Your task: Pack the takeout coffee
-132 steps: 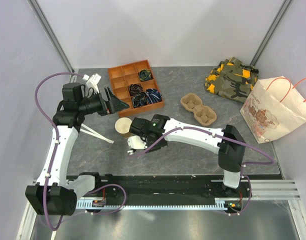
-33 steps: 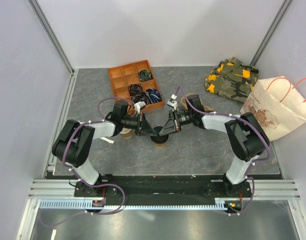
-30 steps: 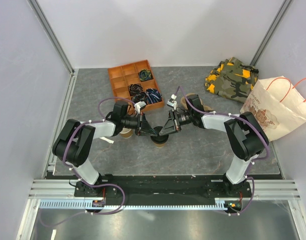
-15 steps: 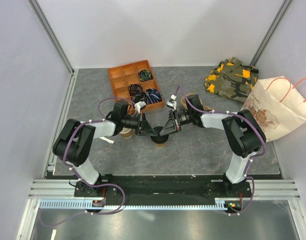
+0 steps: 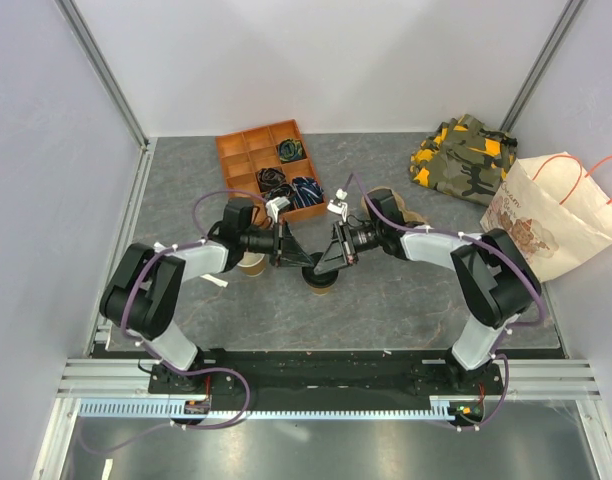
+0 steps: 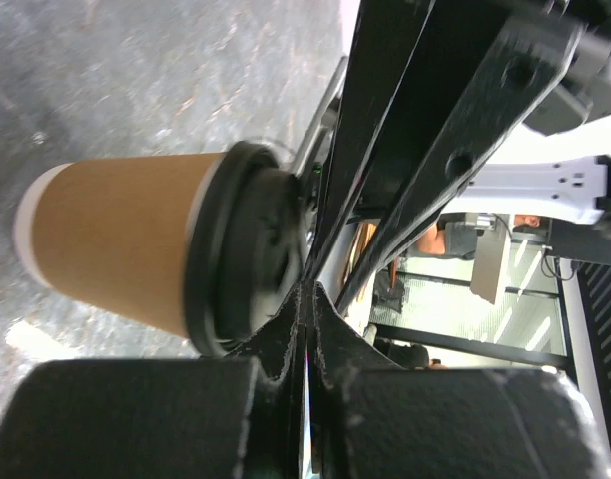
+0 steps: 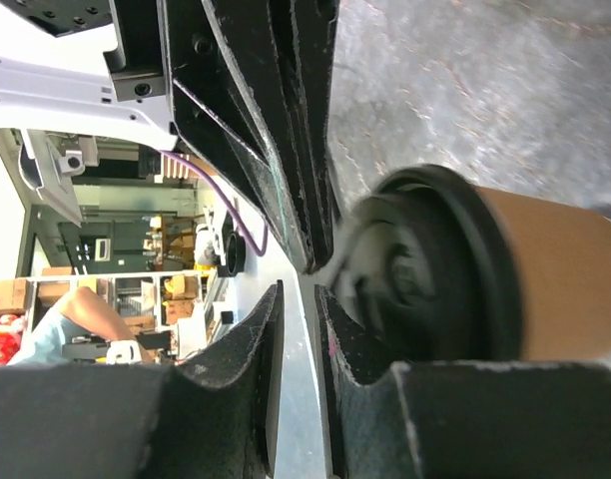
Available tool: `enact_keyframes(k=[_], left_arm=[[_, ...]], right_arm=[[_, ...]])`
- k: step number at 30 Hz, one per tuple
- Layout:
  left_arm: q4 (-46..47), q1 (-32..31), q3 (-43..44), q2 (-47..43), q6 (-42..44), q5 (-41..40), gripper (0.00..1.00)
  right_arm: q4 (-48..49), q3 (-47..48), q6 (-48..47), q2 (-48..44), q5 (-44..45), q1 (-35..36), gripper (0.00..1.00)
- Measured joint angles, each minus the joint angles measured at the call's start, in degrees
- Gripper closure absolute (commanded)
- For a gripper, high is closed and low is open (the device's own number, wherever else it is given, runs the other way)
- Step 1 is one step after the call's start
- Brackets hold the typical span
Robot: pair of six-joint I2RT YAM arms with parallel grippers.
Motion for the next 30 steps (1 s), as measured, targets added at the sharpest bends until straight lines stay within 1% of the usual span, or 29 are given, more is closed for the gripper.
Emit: enact_keyframes(k=[4,8,11,18,23,27,30], left_arm=[[2.73,-0.35,-0.94,-3.17,-2.60,0.13,0.98],[4.74,-1.38,-3.41,-7.67,-4.22,-0.37,0.98],[5.38,-2.14,-4.33,-8.24,-4.81,-1.14,0.98],[5.29,-4.28,-5.40,-8.22,-5.25,-4.70,0.98],[5.42,-5.70,-7.02,-8.26,-5.90,-2.99,0.98],[5.35,-5.73,-8.07,-8.48,-6.51,-2.93,0.98],[5.40,-6.21,-8.31,-9.75,-6.75,-3.67,0.98]], right_arm=[[1.68,-0.44,2.12,-2.67,0.72,0.61,0.74],[5.86,-1.53,6.32,-4.33,-0.13,0.57,0.74],[8.02,-2.54,8.68,-4.02,-1.05,0.52,0.74],[14.49,-3.30,15.56,-0.46,-3.15,-2.05,0.74],[17.59,-3.30,17.07,-0.07,-1.18,-3.23,0.75],[16.81,-3.30,16.24,-0.28,-0.11,-3.48,0.75],[15.87,-3.30,15.58,-0.44,2.01,-3.45,0.77]])
